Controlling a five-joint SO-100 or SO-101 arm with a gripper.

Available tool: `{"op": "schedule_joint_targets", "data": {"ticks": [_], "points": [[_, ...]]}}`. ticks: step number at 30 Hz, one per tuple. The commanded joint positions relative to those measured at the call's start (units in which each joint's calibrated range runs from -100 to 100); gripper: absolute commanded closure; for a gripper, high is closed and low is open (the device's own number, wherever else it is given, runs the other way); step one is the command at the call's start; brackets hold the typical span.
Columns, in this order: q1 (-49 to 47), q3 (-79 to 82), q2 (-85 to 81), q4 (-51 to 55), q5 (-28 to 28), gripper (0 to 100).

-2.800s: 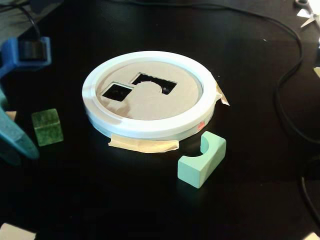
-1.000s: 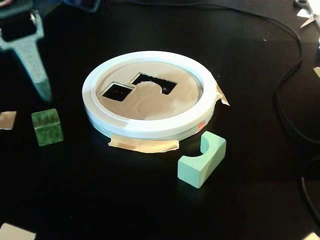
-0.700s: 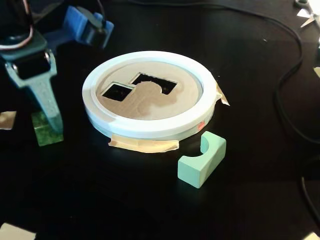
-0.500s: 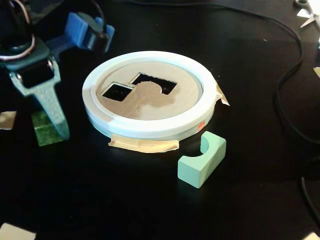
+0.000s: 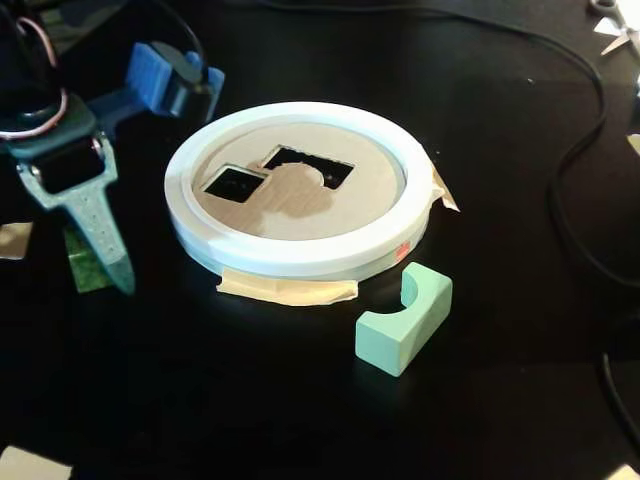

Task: Pick up the square block and drop it in corresponding square shaped hole

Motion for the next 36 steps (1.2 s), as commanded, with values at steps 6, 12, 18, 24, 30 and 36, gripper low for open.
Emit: {"op": "schedule_joint_targets", "data": {"ticks": [6, 12, 18, 24, 30, 36], "points": [[0.1, -0.1, 0.0, -1.3, -0.3, 18], [0.1, -0.1, 0.0, -1.3, -0.3, 46], [0.0, -0.1, 0.0, -1.3, -0.3, 59], [-0.2, -0.3, -0.1, -1.3, -0.3, 77], [-0.4, -1.3, -1.8, -0.5, 0.1, 78], [-0.5, -1.4, -15.3, 0.1, 0.5, 78]]}}
